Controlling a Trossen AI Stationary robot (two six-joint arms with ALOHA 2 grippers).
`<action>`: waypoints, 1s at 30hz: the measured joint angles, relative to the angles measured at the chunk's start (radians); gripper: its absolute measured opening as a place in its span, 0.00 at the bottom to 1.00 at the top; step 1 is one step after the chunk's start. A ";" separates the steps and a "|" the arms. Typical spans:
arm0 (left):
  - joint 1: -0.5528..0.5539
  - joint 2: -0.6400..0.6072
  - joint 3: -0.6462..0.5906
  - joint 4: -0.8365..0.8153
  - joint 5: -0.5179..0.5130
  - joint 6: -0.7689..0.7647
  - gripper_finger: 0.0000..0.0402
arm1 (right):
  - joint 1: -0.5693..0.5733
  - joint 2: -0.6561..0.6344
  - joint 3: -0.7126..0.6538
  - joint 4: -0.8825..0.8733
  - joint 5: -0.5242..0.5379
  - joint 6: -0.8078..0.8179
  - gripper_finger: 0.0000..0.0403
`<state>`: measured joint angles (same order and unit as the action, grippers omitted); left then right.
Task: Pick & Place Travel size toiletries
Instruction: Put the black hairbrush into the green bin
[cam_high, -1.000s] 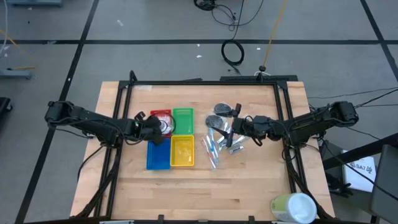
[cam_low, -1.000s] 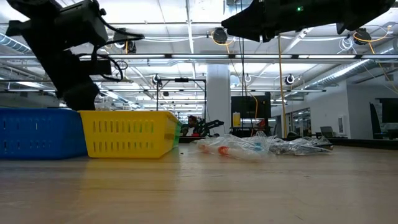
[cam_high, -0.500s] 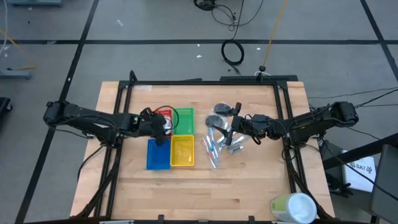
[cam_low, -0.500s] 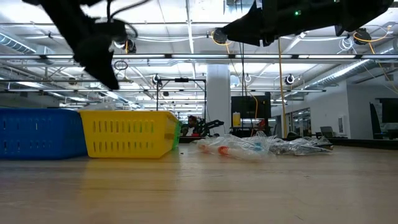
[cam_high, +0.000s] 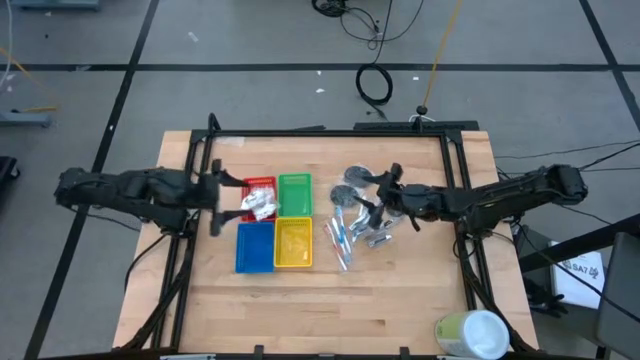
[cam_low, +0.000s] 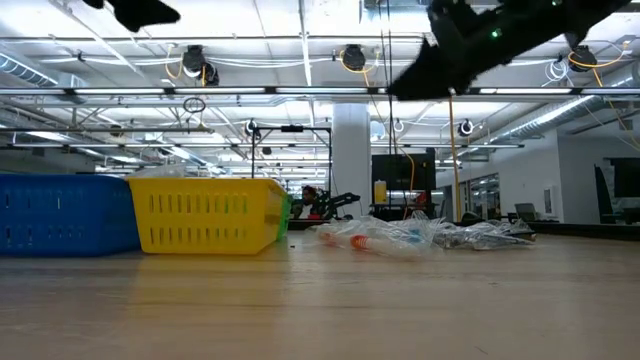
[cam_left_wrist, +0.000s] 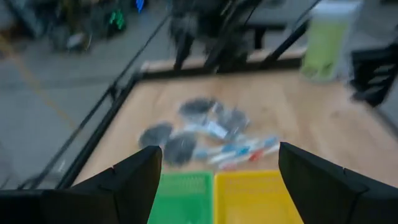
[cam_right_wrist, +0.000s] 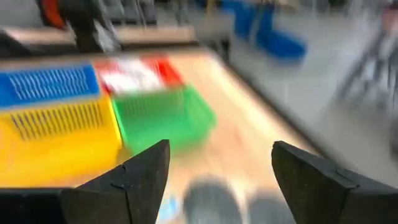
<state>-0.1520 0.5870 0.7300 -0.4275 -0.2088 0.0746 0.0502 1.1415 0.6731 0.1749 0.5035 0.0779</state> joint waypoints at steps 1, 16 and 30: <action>0.003 -0.032 -0.025 0.033 0.021 0.013 0.77 | -0.006 -0.016 0.008 -0.102 -0.002 0.067 0.66; 0.074 -0.301 -0.264 0.080 0.032 -0.051 0.78 | 0.047 0.047 0.034 -0.674 -0.372 0.241 0.66; 0.074 -0.286 -0.264 0.082 0.026 -0.051 0.79 | -0.067 0.148 0.034 -0.758 -0.193 0.399 0.59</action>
<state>-0.0780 0.3008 0.4660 -0.3454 -0.1829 0.0238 -0.0173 1.2893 0.7071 -0.5836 0.3106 0.4771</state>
